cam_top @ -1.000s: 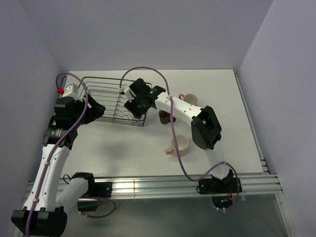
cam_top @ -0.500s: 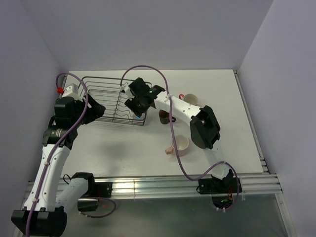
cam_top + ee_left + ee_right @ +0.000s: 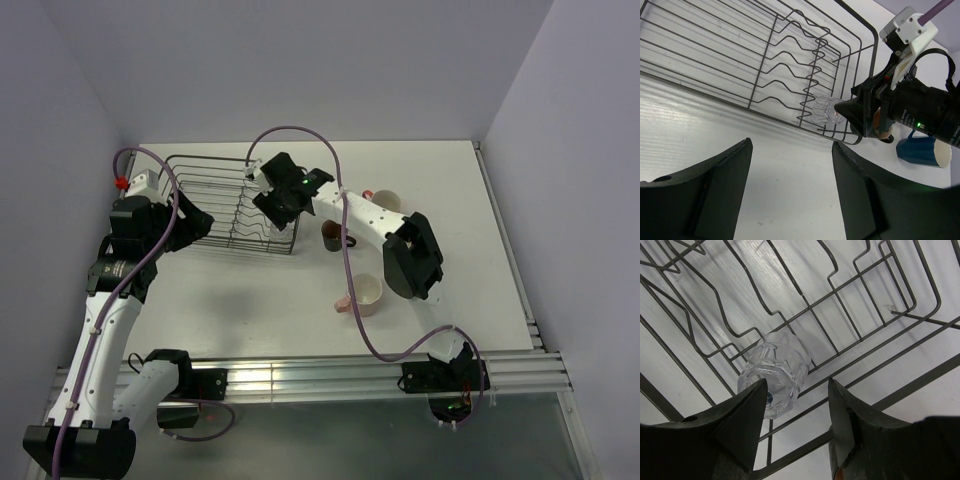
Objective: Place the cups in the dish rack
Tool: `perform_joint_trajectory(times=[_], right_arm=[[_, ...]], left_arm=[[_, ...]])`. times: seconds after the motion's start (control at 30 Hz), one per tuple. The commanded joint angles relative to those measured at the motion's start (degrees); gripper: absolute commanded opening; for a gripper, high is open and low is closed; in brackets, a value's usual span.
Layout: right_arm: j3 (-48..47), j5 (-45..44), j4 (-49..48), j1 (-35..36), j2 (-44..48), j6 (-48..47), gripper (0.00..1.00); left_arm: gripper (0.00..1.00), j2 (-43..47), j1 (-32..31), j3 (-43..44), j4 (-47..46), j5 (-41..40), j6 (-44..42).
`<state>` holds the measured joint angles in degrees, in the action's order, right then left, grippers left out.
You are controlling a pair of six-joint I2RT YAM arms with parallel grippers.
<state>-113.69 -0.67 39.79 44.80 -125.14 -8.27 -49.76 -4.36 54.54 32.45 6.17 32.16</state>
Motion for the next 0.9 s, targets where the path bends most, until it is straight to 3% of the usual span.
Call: perform_joint_trajectory(times=[0.0, 0.87], right_arm=[[-2.2, -1.3, -0.2, -0.5, -1.9, 0.7, 0.59], [-4.6, -0.6, 0.1, -0.7, -3.8, 1.7, 0.6]], left_arm=[[0.72, 0.4, 0.0, -0.2, -1.4, 0.4, -0.9], [0.71, -0.1, 0.0, 0.5, -1.5, 0.7, -0.6]])
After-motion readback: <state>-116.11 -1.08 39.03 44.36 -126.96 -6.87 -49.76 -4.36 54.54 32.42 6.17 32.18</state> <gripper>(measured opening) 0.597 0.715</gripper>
